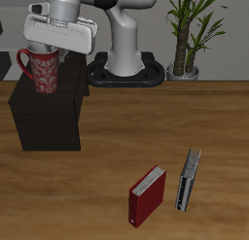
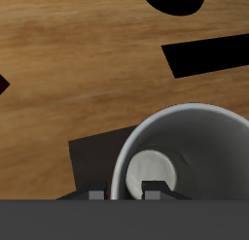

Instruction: Place the yellow book upright on top of the shelf and place the red mug on top of the shelf

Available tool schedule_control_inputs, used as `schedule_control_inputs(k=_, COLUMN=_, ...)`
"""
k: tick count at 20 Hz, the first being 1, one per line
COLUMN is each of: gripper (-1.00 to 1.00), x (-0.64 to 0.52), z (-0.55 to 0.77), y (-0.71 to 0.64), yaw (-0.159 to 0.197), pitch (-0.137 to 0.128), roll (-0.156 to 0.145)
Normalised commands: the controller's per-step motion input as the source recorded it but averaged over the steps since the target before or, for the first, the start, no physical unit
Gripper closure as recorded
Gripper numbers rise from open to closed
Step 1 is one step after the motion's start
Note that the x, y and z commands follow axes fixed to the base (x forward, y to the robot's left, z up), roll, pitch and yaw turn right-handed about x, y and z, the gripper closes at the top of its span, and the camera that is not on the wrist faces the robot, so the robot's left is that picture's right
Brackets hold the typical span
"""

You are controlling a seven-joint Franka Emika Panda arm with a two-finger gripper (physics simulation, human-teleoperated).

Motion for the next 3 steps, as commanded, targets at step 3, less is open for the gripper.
schedule_control_inputs(k=3, gripper=-1.0, x=-0.07, z=0.08, y=0.02, yaw=0.024, pitch=-0.01, roll=-0.037)
